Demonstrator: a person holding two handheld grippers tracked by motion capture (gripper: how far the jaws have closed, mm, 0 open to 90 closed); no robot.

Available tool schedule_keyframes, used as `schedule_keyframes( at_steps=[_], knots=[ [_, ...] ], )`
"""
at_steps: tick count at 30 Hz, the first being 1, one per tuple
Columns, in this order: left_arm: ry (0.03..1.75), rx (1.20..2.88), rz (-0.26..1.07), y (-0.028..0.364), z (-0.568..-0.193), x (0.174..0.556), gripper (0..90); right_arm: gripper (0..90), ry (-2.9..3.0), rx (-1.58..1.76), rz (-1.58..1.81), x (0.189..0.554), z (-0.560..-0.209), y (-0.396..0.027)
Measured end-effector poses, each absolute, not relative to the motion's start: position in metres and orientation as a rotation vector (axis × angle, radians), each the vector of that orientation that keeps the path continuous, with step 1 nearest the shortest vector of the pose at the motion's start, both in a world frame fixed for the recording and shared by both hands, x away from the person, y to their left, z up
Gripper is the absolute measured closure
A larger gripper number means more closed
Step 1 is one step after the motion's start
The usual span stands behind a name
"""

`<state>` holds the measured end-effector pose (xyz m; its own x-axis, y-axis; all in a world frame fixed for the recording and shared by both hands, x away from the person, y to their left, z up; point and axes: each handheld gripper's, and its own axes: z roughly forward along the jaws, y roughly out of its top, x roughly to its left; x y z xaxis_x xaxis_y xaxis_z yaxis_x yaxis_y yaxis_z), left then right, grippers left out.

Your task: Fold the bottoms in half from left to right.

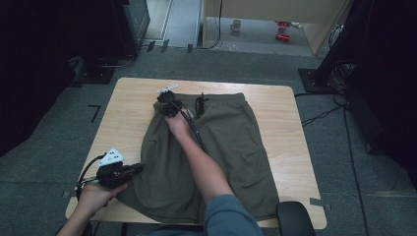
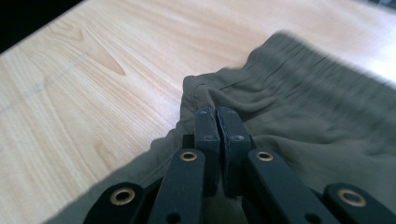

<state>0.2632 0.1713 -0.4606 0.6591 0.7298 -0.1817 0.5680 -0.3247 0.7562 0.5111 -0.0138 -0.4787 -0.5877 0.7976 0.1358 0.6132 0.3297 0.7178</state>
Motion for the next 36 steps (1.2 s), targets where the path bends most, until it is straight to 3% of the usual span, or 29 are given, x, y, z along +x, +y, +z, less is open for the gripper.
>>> schedule_keyframes(
  at_steps=[15,36],
  knots=[
    [0.814,2.02,0.173,0.101,-0.402,0.265,87.5,88.0,2.284,1.29,1.242,0.496,-0.422,-0.095],
    [0.637,2.088,0.018,-0.002,-0.414,0.288,87.1,88.1,2.155,1.409,1.225,0.474,-0.419,-0.223]
  ],
)
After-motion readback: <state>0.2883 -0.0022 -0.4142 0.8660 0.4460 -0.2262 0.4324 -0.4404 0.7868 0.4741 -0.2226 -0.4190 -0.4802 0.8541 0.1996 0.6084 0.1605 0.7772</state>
